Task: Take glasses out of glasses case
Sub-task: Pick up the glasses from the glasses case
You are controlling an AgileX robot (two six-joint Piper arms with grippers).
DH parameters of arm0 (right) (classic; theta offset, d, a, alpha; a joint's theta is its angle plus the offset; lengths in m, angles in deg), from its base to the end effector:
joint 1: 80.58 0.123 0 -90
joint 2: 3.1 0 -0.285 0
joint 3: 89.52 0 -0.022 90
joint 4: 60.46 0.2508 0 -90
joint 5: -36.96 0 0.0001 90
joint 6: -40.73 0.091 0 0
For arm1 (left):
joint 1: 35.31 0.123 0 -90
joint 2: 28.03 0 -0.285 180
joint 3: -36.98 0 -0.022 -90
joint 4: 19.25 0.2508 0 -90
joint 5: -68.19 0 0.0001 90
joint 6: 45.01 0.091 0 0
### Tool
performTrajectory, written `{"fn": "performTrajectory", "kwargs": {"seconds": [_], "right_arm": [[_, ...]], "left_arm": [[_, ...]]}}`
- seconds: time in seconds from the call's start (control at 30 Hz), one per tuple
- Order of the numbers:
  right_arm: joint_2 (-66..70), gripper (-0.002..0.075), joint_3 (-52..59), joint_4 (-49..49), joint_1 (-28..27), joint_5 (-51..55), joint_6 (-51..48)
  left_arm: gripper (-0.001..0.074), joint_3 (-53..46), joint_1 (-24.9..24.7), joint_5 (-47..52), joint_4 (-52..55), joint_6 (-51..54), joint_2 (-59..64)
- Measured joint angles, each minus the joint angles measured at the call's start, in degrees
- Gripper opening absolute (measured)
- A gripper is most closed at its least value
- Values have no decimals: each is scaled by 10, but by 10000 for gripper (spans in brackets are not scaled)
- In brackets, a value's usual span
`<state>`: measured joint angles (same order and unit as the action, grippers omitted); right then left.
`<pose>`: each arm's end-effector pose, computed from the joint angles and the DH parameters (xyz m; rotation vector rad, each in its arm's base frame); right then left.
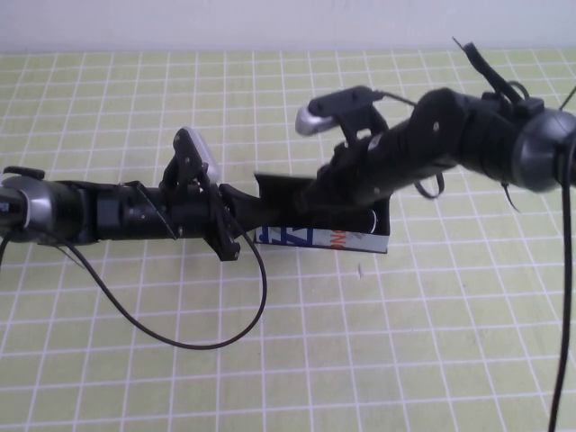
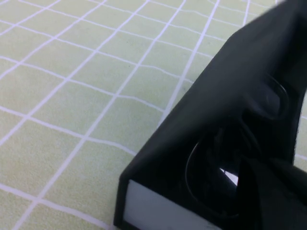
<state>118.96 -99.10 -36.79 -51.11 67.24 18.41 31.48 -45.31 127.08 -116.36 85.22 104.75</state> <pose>0.3809 0.2364 0.2200 -0.7524 2.3685 0.4607 0.3956 -0.1483 0.1310 1.1187 1.6630 -0.9220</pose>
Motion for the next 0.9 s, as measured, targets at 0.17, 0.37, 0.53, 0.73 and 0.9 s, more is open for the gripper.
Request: {"fn": "performTrajectory", "kwargs": {"seconds": [0.17,0.37,0.53,0.73,0.9], "right_arm": [[50,-16,-91,-3,-26,23,27],[100,-16,-189,-22,-49,75,62],[153,-16,-233,-56,-57,125,94],[167,-16,-241,-66,-58,134,98],[134,-16,-241,-75,-57,162,60]], "left_arm": [[-4,0,0,0,0,0,0],[-4,0,0,0,0,0,0],[-4,0,0,0,0,0,0],[-4,0,0,0,0,0,0],[-4,0,0,0,0,0,0]]}}
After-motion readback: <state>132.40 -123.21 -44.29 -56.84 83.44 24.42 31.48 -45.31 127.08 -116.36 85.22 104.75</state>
